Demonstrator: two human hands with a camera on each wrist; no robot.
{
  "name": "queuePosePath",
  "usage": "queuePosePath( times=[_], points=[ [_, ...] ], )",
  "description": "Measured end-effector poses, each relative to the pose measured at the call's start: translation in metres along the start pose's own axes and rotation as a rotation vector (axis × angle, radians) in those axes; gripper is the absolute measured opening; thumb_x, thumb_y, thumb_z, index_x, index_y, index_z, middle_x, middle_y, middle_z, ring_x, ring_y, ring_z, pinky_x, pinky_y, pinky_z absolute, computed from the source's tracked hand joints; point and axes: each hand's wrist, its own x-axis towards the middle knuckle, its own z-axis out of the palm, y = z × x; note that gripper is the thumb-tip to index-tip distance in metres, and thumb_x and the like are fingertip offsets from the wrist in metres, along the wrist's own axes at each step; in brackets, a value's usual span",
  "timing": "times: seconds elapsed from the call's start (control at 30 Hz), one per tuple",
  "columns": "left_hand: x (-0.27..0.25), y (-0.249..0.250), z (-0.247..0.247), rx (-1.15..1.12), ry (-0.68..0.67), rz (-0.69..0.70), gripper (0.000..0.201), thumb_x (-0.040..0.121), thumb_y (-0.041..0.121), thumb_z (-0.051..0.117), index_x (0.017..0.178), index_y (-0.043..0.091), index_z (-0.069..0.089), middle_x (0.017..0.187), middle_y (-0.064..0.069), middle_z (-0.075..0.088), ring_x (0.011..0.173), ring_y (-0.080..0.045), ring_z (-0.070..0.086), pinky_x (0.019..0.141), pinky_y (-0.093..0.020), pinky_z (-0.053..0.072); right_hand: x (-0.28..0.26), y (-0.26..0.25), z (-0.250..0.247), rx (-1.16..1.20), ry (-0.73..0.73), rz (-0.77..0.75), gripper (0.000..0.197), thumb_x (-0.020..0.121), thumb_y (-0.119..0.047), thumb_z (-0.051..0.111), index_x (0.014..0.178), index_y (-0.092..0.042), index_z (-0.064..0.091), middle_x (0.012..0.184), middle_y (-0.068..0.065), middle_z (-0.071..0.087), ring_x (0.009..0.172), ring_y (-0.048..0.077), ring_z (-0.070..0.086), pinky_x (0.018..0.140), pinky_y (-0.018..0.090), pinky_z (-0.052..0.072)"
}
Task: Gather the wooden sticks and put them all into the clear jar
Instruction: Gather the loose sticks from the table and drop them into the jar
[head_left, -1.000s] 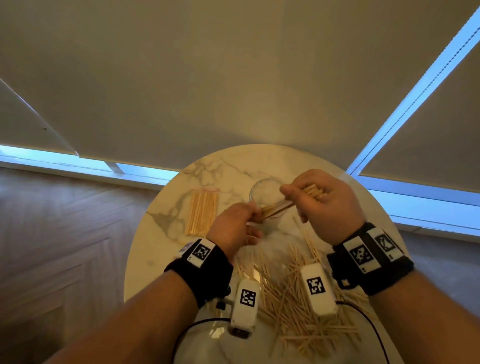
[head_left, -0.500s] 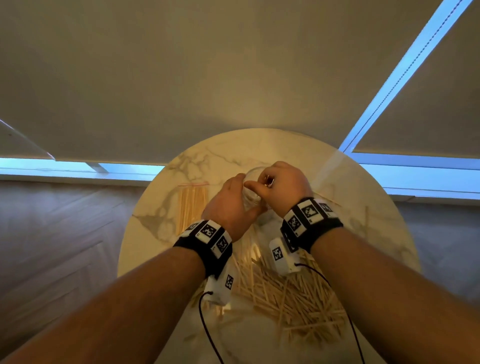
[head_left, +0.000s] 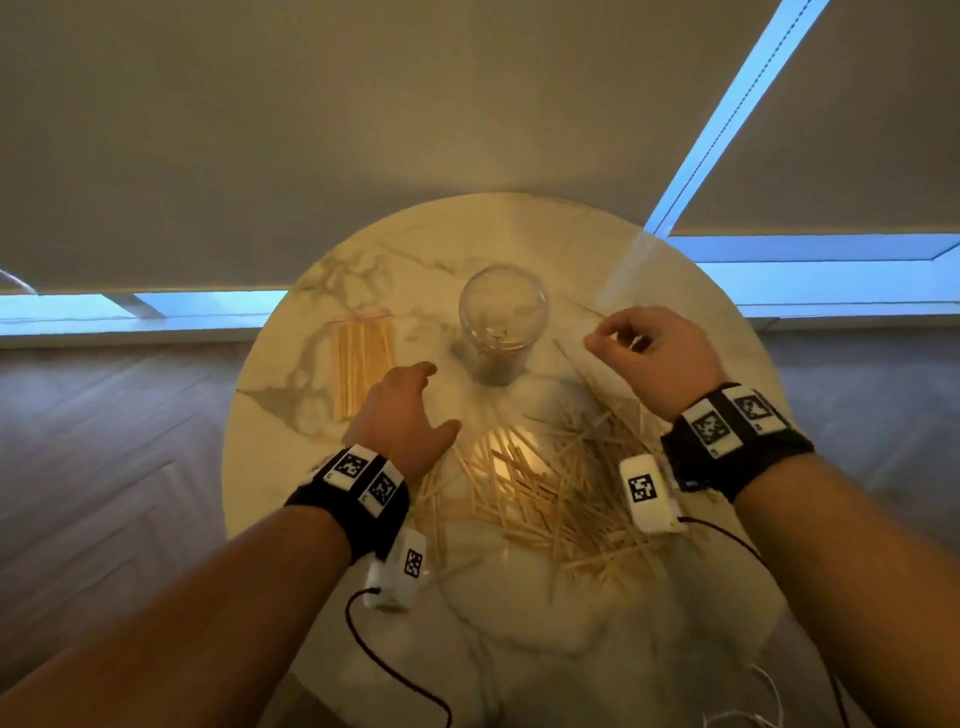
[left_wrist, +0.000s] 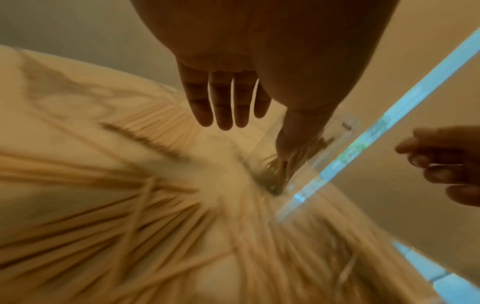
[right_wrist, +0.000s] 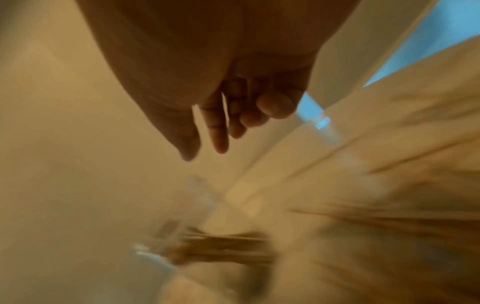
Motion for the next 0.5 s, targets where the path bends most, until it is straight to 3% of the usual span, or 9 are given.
queuePosePath(
  times=[0.13, 0.23, 0.3, 0.37, 0.5],
  points=[
    [-0.050, -0.024, 0.035, 0.238, -0.226, 0.086, 0.073, 0.085, 0.042, 0.068, 0.151, 0.035, 0.037, 0.148, 0.003, 0.041, 0.135, -0.025, 0.046, 0.106, -0.043, 0.048, -0.035, 0.081, 0.001, -0.238, -0.248, 0.323, 0.033, 0.086, -0.043, 0.075, 0.114, -0.026, 0.072, 0.120, 0.007, 0.066, 0.104, 0.026, 0.063, 0.084, 0.031, 0.044],
    [-0.080, -0.008, 0.069, 0.310, -0.357, 0.282, 0.070, 0.089, 0.039, 0.064, 0.152, 0.041, 0.033, 0.154, 0.006, 0.034, 0.138, -0.022, 0.041, 0.106, -0.041, 0.048, -0.057, 0.115, 0.015, -0.333, -0.366, 0.433, 0.075, 0.076, -0.056, 0.081, 0.141, -0.027, 0.055, 0.143, 0.014, 0.049, 0.123, 0.036, 0.057, 0.102, 0.041, 0.049],
    [-0.092, 0.006, 0.091, 0.324, -0.386, 0.361, 0.070, 0.091, 0.034, 0.063, 0.152, 0.044, 0.031, 0.158, 0.007, 0.028, 0.140, -0.022, 0.037, 0.106, -0.040, 0.047, -0.068, 0.124, 0.029, -0.382, -0.389, 0.410, 0.099, 0.065, -0.071, 0.080, 0.148, -0.031, 0.044, 0.145, 0.012, 0.044, 0.127, 0.037, 0.054, 0.105, 0.046, 0.049],
    [-0.100, 0.019, 0.109, 0.340, -0.382, 0.371, 0.072, 0.091, 0.031, 0.063, 0.152, 0.046, 0.029, 0.159, 0.006, 0.024, 0.141, -0.022, 0.035, 0.104, -0.041, 0.049, -0.079, 0.128, 0.044, -0.419, -0.384, 0.345, 0.107, 0.061, -0.076, 0.078, 0.151, -0.033, 0.039, 0.145, 0.008, 0.041, 0.129, 0.034, 0.050, 0.105, 0.045, 0.048],
    [-0.109, 0.034, 0.131, 0.404, -0.413, 0.316, 0.081, 0.087, 0.030, 0.067, 0.154, 0.045, 0.023, 0.155, 0.001, 0.022, 0.136, -0.027, 0.036, 0.098, -0.042, 0.052, -0.096, 0.121, 0.066, -0.392, -0.344, 0.188, 0.082, 0.076, -0.059, 0.076, 0.146, -0.032, 0.043, 0.139, 0.000, 0.042, 0.123, 0.025, 0.052, 0.095, 0.037, 0.049]
  ],
)
